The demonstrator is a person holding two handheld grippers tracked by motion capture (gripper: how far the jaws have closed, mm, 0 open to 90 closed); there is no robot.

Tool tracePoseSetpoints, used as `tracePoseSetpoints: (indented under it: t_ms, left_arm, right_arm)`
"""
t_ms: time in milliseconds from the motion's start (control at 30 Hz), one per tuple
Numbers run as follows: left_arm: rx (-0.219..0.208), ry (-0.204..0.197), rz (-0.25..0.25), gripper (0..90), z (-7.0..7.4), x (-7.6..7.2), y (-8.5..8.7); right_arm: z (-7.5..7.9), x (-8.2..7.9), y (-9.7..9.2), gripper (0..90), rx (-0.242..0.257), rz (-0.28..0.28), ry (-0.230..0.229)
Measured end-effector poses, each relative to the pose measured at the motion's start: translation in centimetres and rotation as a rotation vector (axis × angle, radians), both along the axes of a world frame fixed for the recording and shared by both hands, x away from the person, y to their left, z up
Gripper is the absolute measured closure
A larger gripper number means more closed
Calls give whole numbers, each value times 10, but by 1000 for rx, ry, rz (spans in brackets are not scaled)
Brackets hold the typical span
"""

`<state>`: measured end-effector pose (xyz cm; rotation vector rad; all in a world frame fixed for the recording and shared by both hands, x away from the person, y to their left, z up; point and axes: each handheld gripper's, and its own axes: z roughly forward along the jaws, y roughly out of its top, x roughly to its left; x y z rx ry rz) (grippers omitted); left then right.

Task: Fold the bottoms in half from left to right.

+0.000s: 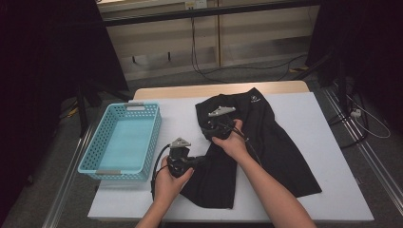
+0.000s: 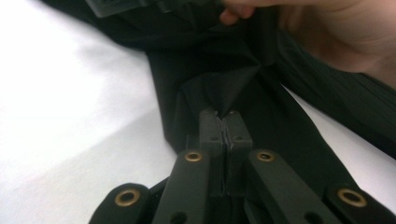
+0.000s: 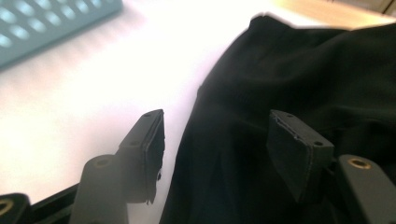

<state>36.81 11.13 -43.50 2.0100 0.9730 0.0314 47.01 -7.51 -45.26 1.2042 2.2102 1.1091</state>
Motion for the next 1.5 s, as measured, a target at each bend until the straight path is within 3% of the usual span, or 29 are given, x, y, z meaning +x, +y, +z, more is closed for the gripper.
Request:
tracePoseSetpoints:
  t_ms: [67,133,200,233,300,467,567,667,867,967,1000,1033,1067,1100,1167,1333,1500]
  left_arm:
    - [-3,-1,4,889,0,0,1]
    - [-5,-4,9,890,2,-1,3]
    - [-8,-7,13,890,3,-2,3]
    - [-10,-6,7,890,4,-2,3]
    - [-19,-12,4,890,5,-1,3]
    - [-55,-26,-19,890,15,-1,-4]
    - [-84,-34,-47,890,23,-2,-15]
    - [-109,-42,-84,890,31,-2,-30]
    - [-204,-62,-203,889,60,1,-84]
    - [-255,-83,-254,882,74,4,-111]
    - [-259,-102,-254,849,75,7,-117]
    - [-231,-130,-230,687,75,12,-122]
    - [-210,-151,-206,472,74,15,-124]
    - [-189,-172,-181,364,72,21,-122]
    - [-166,-164,-167,298,66,27,-114]
    - [-71,-173,-128,212,48,36,-83]
    - [-17,-163,-87,180,29,43,-48]
  right_arm:
    - [-6,6,7,407,-7,5,18]
    - [-10,10,14,470,-45,5,19]
    - [-12,12,16,653,-70,-8,19]
    - [-11,13,15,817,-68,-4,17]
    - [-5,14,6,883,-2,-9,17]
    - [21,13,-22,891,70,-37,-13]
    - [37,12,-42,891,75,-57,-38]
    - [50,10,-63,891,114,-85,-55]
    - [82,5,-107,893,96,-139,-96]
    - [105,4,-144,894,83,-221,-142]
    - [112,4,-160,892,70,-276,-164]
    - [115,4,-176,863,85,-324,-175]
    - [115,4,-189,735,104,-364,-173]
    - [114,4,-195,574,106,-382,-166]
    - [107,0,-204,514,113,-371,-124]
    - [79,-23,-193,395,91,-291,-72]
    - [50,-60,-181,323,53,-209,-14]
